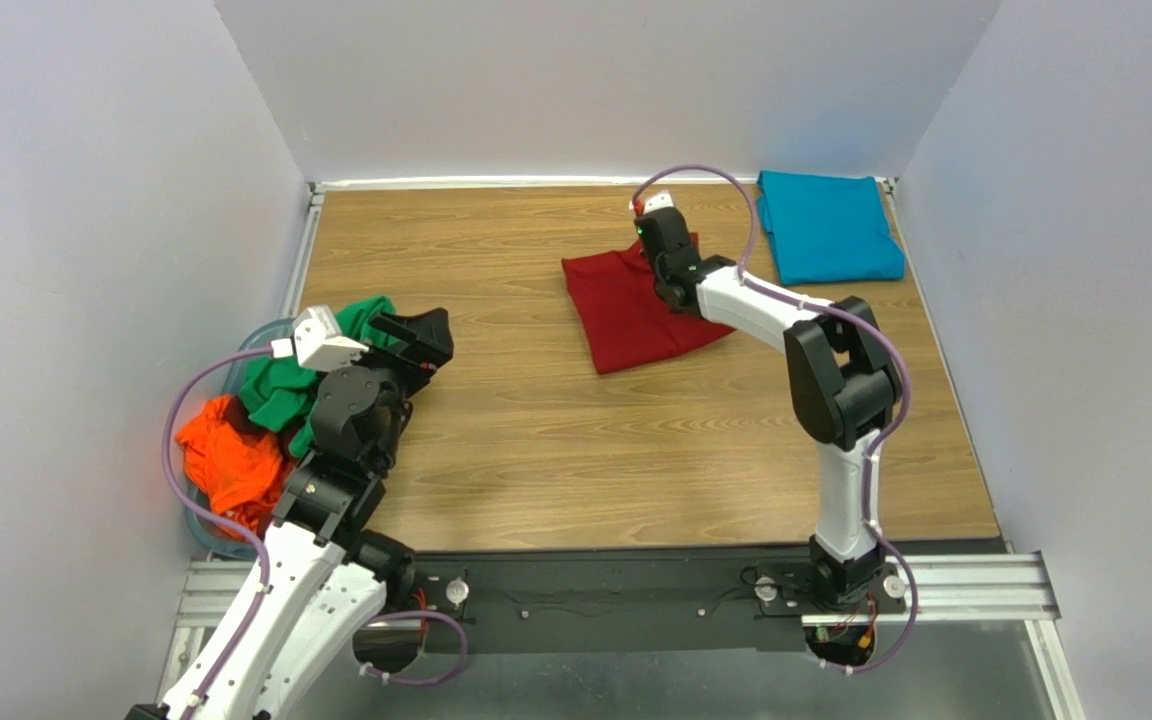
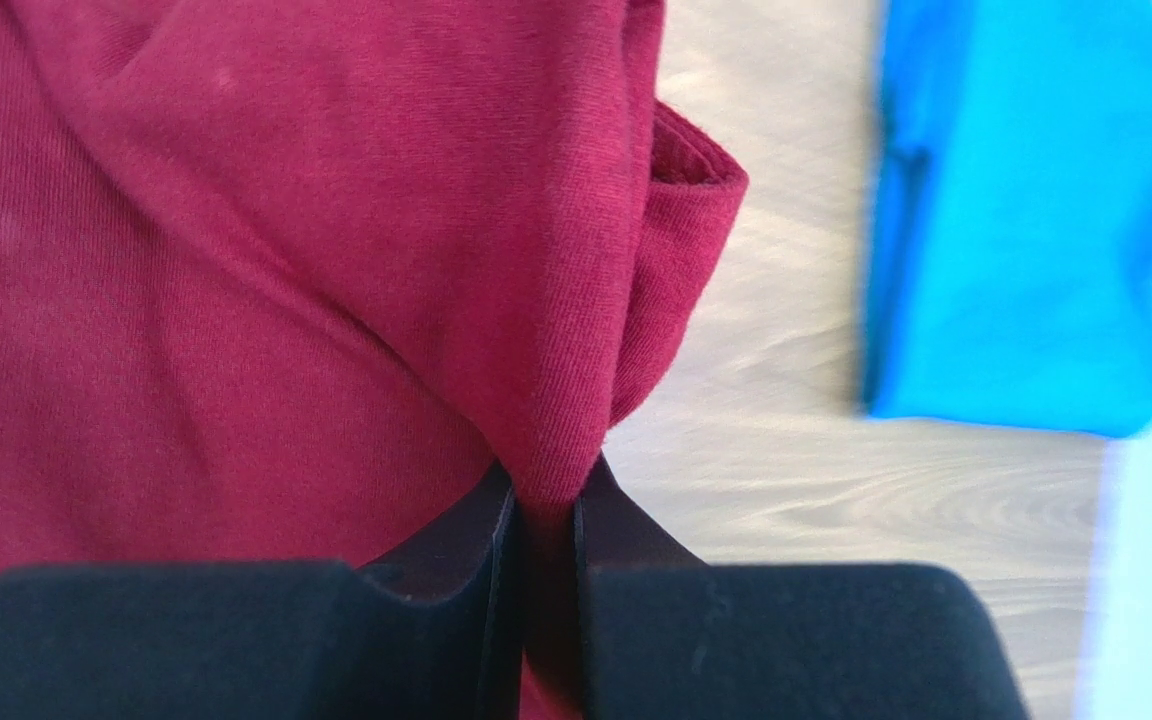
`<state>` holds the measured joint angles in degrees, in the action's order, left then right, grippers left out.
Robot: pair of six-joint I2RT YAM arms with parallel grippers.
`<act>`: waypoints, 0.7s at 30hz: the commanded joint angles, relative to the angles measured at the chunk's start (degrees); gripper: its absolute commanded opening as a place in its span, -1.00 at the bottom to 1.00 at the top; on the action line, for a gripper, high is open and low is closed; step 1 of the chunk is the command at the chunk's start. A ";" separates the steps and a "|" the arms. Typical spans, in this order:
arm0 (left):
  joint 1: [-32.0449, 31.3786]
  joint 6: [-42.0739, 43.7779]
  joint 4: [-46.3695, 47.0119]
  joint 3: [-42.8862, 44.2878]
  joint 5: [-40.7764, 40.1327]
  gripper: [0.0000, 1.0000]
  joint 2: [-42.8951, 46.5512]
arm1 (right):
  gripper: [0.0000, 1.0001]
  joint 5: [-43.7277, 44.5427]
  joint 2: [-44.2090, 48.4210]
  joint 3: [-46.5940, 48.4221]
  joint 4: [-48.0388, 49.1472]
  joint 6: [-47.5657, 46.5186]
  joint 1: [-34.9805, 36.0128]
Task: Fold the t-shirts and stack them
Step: Neatly place the folded tshirt to the corner
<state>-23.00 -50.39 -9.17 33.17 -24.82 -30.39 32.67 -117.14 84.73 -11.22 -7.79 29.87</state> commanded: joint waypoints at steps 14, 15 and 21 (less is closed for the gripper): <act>-0.02 -0.58 -1.29 -1.18 -6.38 0.97 -0.37 | -0.99 6.80 -7.48 16.25 0.41 -16.73 -12.20; -0.02 -0.67 -1.38 -1.09 -6.56 0.97 -0.28 | -0.99 6.80 -7.75 17.21 0.41 -17.16 -12.64; -0.02 -1.29 -2.34 -0.83 -7.61 0.97 -0.11 | -0.99 6.53 -6.96 18.54 0.41 -19.19 -15.19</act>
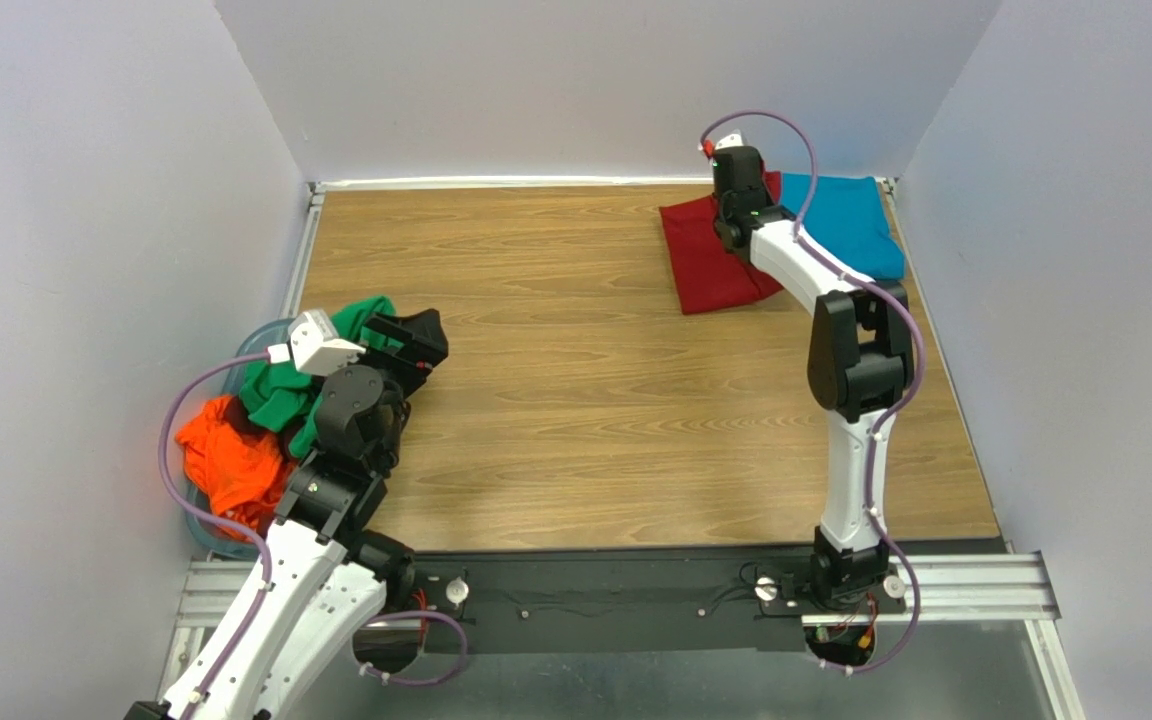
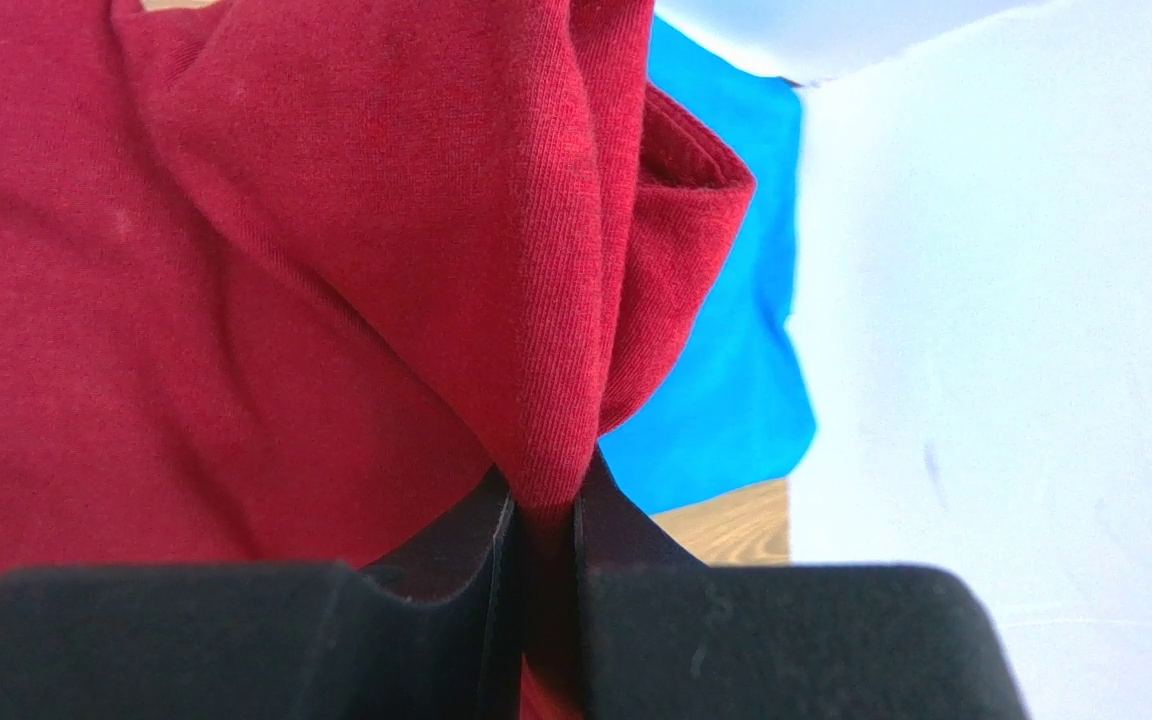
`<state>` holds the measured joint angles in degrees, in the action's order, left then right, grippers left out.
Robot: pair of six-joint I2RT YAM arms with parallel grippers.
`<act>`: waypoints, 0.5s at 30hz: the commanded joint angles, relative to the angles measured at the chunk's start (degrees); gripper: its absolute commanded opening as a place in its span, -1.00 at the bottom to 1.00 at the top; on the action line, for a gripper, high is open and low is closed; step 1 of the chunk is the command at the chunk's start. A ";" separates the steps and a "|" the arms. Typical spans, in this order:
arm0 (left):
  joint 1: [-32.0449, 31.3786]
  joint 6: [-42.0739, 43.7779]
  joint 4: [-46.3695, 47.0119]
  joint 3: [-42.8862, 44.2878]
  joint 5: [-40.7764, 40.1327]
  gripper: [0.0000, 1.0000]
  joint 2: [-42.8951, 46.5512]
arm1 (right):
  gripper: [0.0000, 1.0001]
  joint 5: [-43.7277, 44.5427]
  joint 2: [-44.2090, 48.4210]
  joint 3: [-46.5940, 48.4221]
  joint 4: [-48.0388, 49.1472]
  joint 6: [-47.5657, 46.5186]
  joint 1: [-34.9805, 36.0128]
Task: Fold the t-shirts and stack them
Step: Neatly place the folded tshirt to the corner
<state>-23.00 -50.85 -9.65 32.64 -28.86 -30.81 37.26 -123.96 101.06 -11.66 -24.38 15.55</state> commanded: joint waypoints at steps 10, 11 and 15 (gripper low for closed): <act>-0.02 -0.92 -1.95 0.75 -3.92 0.97 -2.32 | -0.99 1.94 1.18 4.50 0.94 -5.33 -3.86; -0.02 -1.00 -1.86 0.67 -3.92 0.97 -2.59 | -0.99 2.21 1.27 5.11 0.85 -5.33 -4.21; -0.02 -1.44 -1.34 0.76 -3.31 0.97 -3.82 | -0.99 3.00 1.18 6.61 0.85 -5.41 -4.92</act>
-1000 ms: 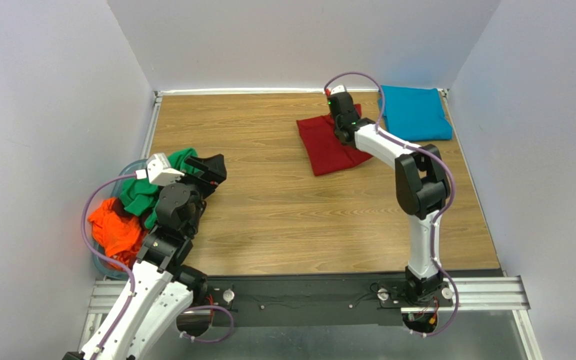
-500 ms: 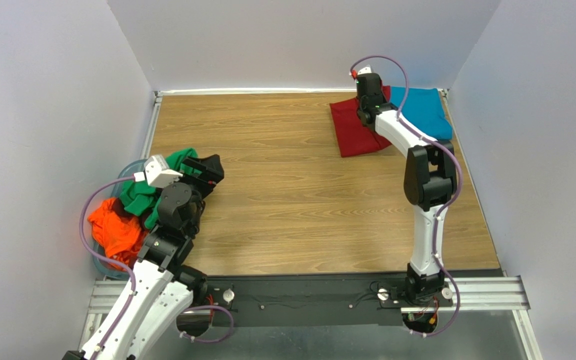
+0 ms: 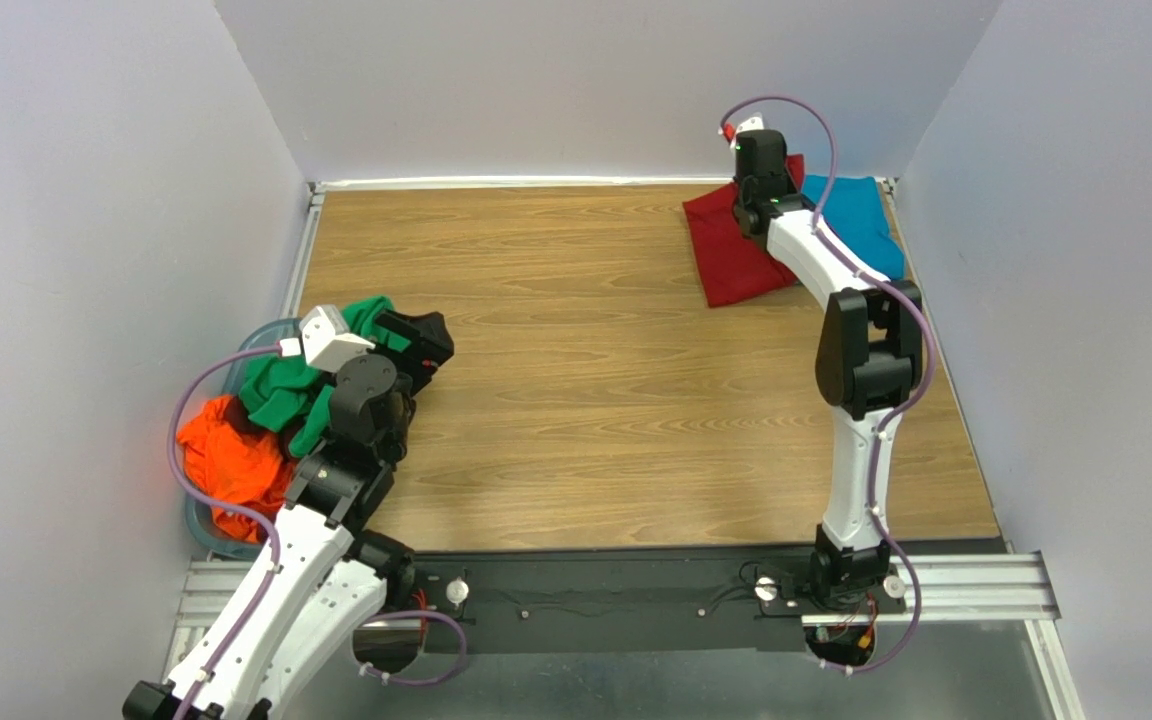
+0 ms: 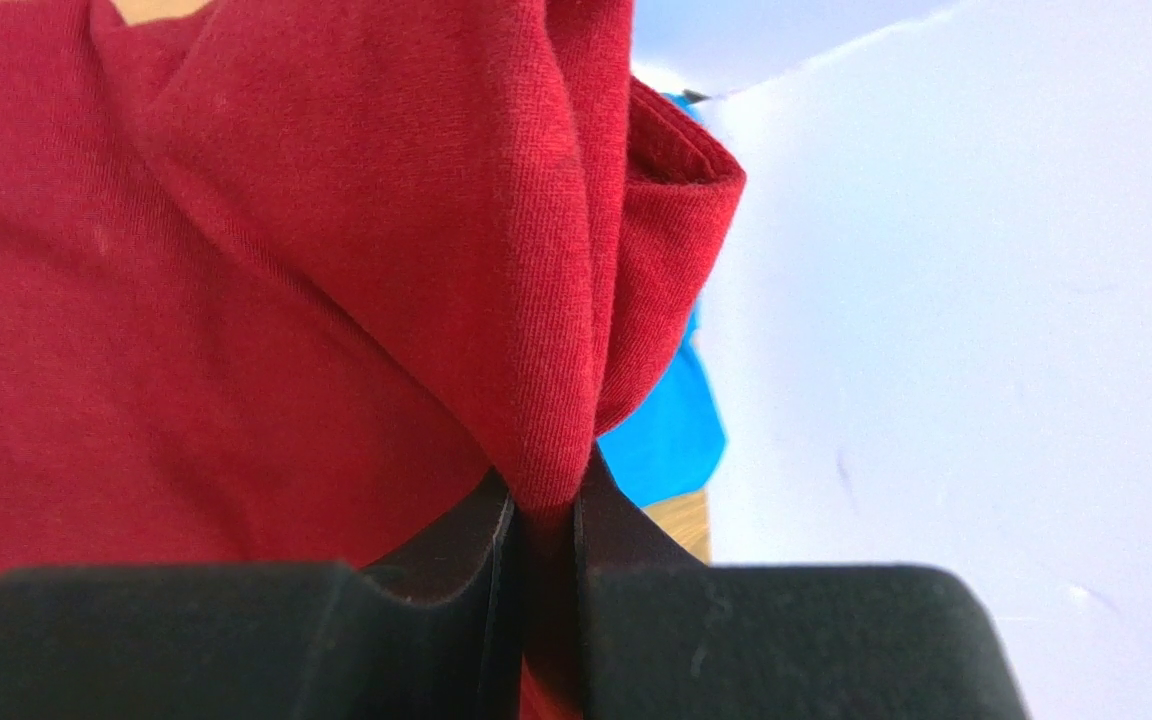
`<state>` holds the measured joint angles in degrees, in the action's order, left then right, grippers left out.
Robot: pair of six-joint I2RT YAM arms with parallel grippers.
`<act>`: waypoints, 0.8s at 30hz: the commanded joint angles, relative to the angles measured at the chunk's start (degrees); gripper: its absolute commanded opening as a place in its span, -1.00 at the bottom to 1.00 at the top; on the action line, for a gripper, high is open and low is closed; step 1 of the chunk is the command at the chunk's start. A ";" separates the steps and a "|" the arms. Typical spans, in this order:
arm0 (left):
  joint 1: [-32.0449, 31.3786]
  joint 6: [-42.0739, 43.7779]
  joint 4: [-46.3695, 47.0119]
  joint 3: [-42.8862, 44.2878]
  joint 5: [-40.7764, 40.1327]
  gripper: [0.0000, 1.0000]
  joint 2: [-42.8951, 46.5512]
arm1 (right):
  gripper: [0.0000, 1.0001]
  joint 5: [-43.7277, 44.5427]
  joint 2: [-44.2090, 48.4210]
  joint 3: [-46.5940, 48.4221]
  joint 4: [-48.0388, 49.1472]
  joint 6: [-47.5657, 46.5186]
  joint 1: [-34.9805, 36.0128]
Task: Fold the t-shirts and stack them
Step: Neatly place the folded tshirt to the corner
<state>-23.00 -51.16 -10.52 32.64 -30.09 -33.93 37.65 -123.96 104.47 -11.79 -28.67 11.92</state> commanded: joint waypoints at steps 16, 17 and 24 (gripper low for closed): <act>-0.02 0.44 5.51 1.28 -1.55 0.97 -2.19 | -0.99 3.13 4.52 5.05 0.98 -1.83 -2.61; -0.02 0.53 5.51 1.54 -1.47 0.97 -2.36 | -0.99 3.13 4.78 5.22 1.07 -2.01 -2.61; -0.02 1.76 5.95 3.74 -1.20 0.97 -4.39 | -0.99 3.57 5.75 6.01 0.98 -2.10 -2.78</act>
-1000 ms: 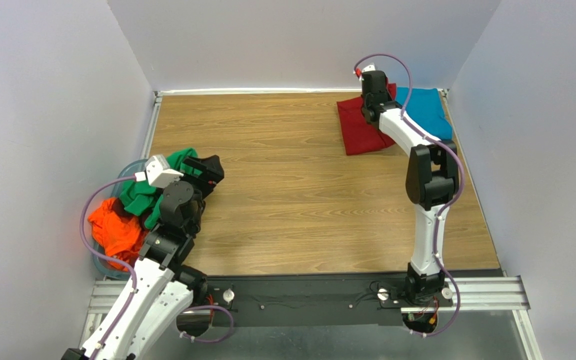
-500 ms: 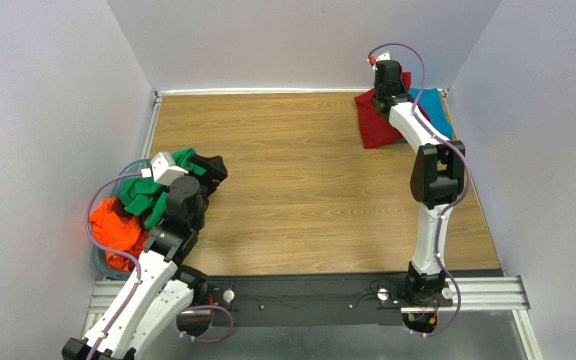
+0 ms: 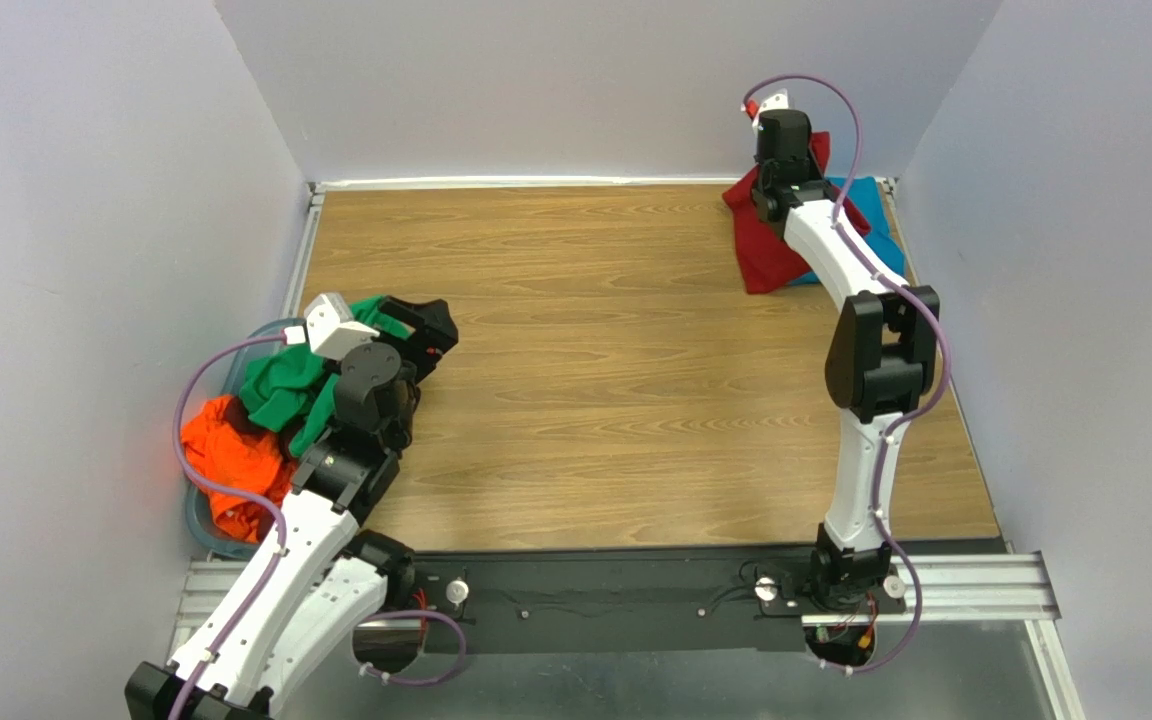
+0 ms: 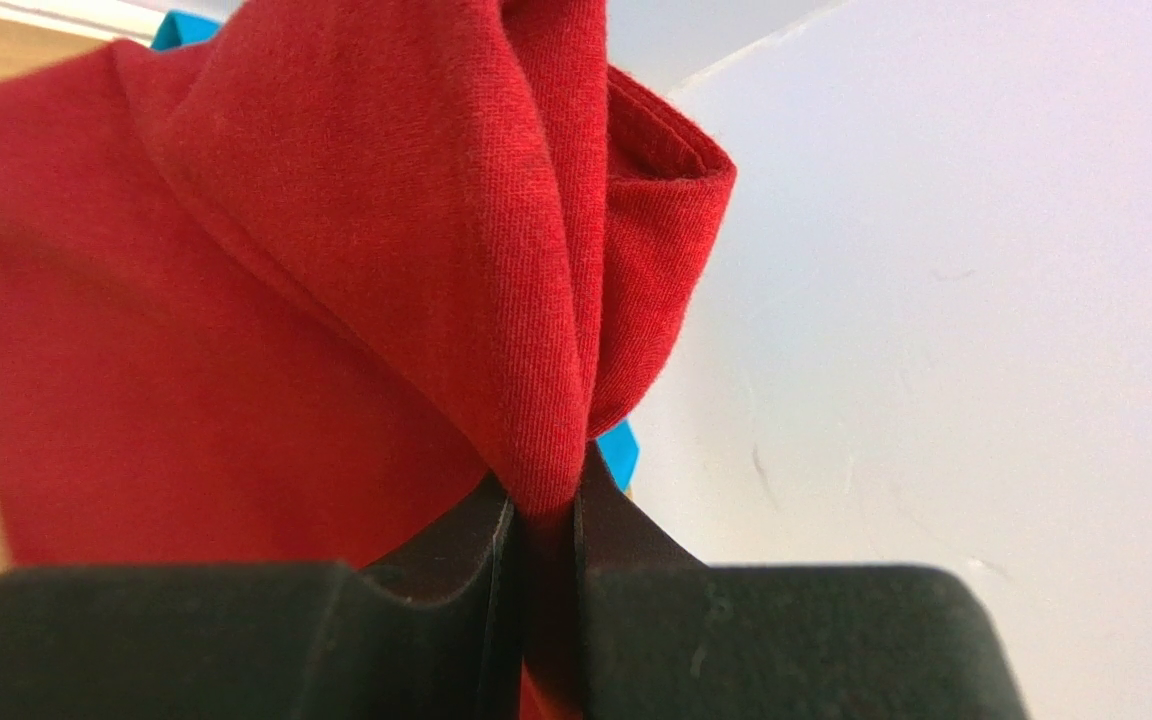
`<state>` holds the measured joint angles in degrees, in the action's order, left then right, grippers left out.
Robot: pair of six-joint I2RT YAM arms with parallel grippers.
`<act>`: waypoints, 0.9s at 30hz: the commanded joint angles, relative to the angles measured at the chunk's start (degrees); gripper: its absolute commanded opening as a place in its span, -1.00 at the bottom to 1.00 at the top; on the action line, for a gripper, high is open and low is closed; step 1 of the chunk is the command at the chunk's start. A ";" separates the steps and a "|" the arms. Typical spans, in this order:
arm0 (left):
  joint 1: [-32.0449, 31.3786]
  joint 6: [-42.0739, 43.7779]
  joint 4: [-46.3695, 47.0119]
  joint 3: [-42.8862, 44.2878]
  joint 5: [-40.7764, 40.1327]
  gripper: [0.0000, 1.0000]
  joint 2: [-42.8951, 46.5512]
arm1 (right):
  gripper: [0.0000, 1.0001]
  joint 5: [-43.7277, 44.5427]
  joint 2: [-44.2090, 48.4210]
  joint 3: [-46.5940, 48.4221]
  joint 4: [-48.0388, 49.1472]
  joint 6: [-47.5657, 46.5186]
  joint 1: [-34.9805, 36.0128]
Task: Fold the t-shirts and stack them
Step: Neatly place the folded tshirt to the corner
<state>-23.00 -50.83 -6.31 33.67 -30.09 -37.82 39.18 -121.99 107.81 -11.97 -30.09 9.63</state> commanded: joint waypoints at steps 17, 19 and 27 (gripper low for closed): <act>-0.02 4.60 5.16 5.53 -0.06 0.97 -5.15 | -0.99 0.72 4.31 3.63 1.16 2.57 -3.21; -0.02 4.86 5.43 5.44 -0.06 0.97 -5.59 | -0.99 0.37 3.70 3.98 1.16 3.62 -4.00; -0.02 5.83 7.89 5.62 -1.20 0.97 -7.00 | -0.99 -0.42 -0.08 6.89 1.16 6.53 -7.25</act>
<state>-23.00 -46.28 -1.19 37.85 -29.98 -44.36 39.09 -120.29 111.44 -12.67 -26.28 4.54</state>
